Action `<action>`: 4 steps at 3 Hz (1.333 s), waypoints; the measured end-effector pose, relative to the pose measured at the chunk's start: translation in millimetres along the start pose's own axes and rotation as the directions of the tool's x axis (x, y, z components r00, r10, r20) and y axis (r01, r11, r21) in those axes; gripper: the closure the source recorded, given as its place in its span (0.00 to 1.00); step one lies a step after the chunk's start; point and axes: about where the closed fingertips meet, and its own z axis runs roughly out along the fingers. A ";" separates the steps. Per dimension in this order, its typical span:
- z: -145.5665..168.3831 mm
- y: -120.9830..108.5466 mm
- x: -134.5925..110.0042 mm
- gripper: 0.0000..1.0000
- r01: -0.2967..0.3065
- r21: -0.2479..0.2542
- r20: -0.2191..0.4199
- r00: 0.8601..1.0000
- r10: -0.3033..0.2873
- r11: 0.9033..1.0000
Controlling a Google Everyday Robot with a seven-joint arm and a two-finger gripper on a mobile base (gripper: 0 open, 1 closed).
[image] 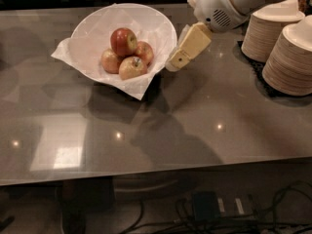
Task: Pick apple from white bowl
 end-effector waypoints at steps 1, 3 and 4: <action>31.6 -13.9 -22.9 0.00 -0.011 -0.016 0.068 0.998 0.012 1.000; 105.1 -28.2 -55.4 0.00 0.006 -0.084 0.161 0.987 0.008 0.996; 136.2 -30.9 -61.8 0.00 0.010 -0.121 0.203 0.979 0.015 0.993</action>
Offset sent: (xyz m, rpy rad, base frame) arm 0.0864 0.1001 -0.0226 0.1595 -0.0007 0.1063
